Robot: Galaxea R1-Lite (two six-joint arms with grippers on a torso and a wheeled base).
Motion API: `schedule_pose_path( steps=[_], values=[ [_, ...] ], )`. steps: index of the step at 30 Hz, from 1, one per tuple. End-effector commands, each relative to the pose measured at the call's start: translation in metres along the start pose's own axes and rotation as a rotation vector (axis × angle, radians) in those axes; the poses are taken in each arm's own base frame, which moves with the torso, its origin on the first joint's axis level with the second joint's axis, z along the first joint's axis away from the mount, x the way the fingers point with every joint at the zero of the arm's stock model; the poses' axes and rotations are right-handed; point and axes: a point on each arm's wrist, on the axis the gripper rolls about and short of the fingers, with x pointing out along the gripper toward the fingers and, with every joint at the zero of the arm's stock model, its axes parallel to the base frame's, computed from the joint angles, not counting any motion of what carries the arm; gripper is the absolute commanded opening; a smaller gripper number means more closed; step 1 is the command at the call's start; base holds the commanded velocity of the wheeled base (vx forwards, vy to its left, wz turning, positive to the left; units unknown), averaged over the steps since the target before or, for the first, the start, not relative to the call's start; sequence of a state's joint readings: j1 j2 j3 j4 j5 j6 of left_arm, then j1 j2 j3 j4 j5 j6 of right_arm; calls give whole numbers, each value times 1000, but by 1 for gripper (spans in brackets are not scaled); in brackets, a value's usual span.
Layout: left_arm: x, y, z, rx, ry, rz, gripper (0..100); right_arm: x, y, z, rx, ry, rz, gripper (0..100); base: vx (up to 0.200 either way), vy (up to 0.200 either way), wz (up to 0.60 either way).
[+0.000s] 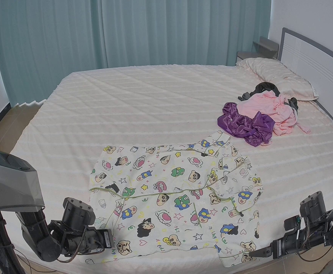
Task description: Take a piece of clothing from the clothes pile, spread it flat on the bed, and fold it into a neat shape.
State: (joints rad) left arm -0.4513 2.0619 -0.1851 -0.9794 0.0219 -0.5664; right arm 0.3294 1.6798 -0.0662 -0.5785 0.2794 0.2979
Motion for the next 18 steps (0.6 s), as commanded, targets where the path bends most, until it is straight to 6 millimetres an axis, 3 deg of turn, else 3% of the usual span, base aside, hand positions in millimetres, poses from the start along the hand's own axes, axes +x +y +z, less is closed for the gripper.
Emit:
schedule_pose_path(
  steps=[1,9,10,18],
  values=[
    [2,-3,-5,17,20,1,0,0,0,0,-3,2,1,100,0,0,0],
    [-3,-7,-14,47,20,18,0,0,0,0,-2,4,0,100,0,0,0],
    [-4,-8,-16,57,29,15,100,0,0,0,-2,4,0,100,0,0,0],
    [-9,-11,-27,80,53,0,100,0,0,0,-2,4,0,100,0,0,0]
  ],
)
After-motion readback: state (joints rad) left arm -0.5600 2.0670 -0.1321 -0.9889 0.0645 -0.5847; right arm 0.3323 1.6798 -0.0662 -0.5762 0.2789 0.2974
